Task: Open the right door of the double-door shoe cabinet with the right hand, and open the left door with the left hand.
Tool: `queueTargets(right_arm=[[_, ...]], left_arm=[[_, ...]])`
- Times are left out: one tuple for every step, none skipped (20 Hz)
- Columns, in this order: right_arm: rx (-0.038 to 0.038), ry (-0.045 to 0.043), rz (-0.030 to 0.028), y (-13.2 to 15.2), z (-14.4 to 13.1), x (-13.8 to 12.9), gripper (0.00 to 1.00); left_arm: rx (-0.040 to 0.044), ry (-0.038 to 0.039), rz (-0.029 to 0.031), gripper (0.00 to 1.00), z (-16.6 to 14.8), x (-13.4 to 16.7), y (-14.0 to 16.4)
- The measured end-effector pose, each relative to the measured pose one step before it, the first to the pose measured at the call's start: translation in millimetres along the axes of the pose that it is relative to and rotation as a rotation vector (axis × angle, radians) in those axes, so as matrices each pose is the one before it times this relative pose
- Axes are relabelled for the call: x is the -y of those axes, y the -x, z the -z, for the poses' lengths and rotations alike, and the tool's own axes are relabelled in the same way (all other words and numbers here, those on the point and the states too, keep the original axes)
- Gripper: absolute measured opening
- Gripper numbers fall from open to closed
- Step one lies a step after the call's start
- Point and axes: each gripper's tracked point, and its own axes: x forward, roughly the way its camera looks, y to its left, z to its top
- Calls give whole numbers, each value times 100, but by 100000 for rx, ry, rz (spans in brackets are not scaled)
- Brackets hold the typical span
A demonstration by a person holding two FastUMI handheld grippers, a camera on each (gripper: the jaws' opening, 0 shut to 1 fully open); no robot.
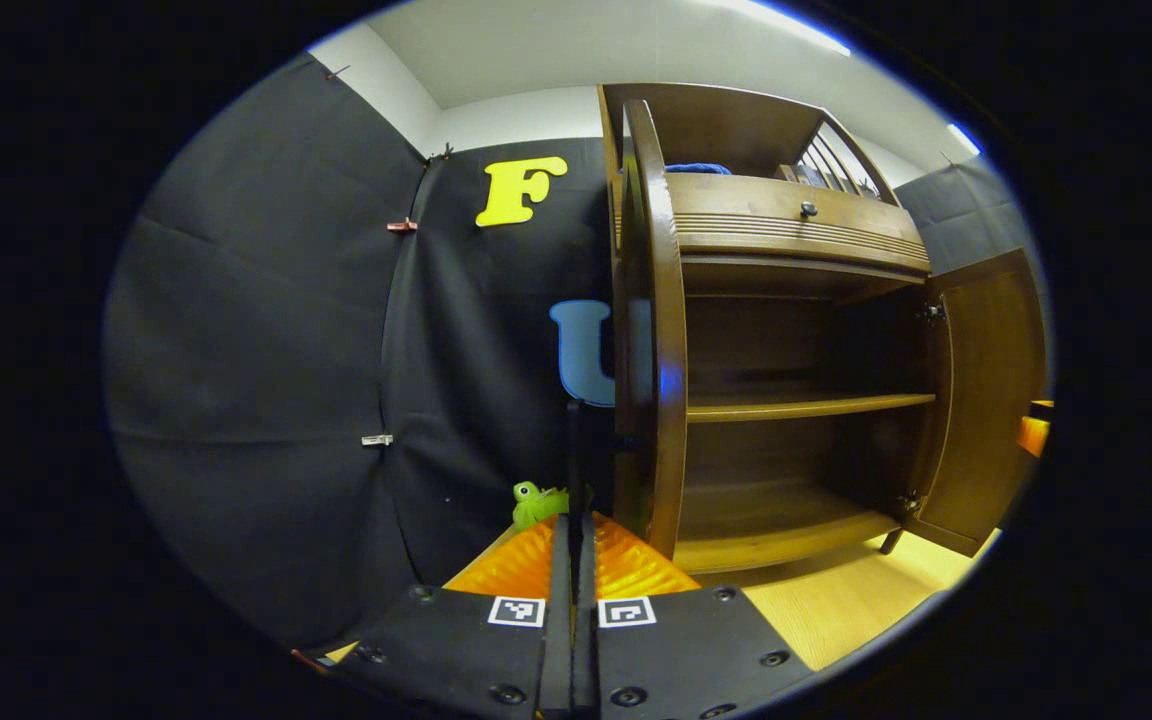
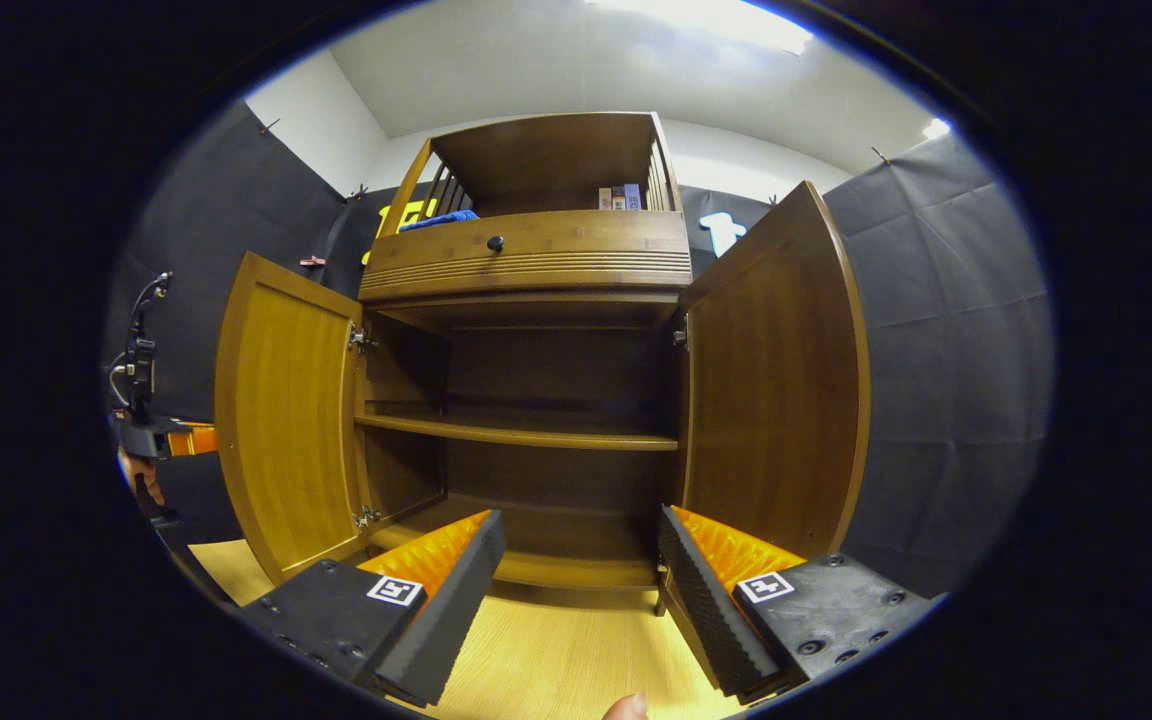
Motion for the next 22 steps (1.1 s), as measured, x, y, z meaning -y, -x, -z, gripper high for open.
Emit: queueTargets(right_arm=[[-94, -105, 155, -71, 11, -171, 100], [26, -76, 55, 20, -9, -104, 100], [37, -23, -147, 38, -3, -175, 100], [92, 27, -158, 109, -32, -101, 100], [140, 78, -254, -82, -85, -195, 100], [-13, 164, -153, 83, -14, -94, 100], [67, 165, -252, 25, -27, -62, 100], [-46, 218, -264, -29, -68, -97, 100], [120, 215, -299, 61, 15, -32, 100], [213, 190, -102, 30, -57, -19, 100], [38, 135, -112, 34, -29, -10, 100], [25, -66, -110, -5, 20, -10, 100], [-47, -214, -61, -2, 3, 1, 100], [77, -282, 67, 49, 15, 115, 99], [-85, -208, 156, -34, 68, 117, 97], [17, -129, 46, 7, 61, 2, 96], [-145, 117, 110, -79, 82, 148, 96], [-94, 45, 12, -31, 77, -12, 95], [-208, -38, -361, -47, -7, -73, 95], [-350, -207, -334, 54, 36, -12, 95], [-19, -268, -88, 15, 38, 92, 95], [156, -233, 146, 2, -81, 98, 96]], left_arm=[[210, 492, -516, 5, -28, -235, 328], [472, -435, -999, 6, -219, -314, 333], [616, -609, -944, 8, -81, -265, 302], [424, -118, -502, 8, -261, -119, 301], [405, 432, -50, 8, -225, -26, 449], [489, 503, 79, 8, -351, 79, 426], [851, 217, -423, 8, -195, 30, 489], [1249, -289, -767, 8, -398, -23, 484], [1230, -698, -364, 8, -260, 41, 714], [683, -1088, 338, 19, -261, 424, 323], [-27, -1291, 506, 30, 77, 665, -267], [-260, -1171, 722, 41, -83, 482, 6], [-473, -836, 858, 52, -25, 528, 135], [-161, -585, 850, 62, -53, 568, 452], [415, -508, 706, 73, -222, 547, 377], [534, -216, 1117, 79, -49, 567, 655], [681, -72, 1368, 82, -247, 791, 315], [491, -85, 1632, 83, -196, 815, 89], [227, 378, 1851, 88, -168, 916, 28], [402, 554, 1651, 89, -161, 833, 83], [197, 280, 1370, 94, 5, 811, 32], [-31, 112, 1169, 99, -45, 713, -240]])
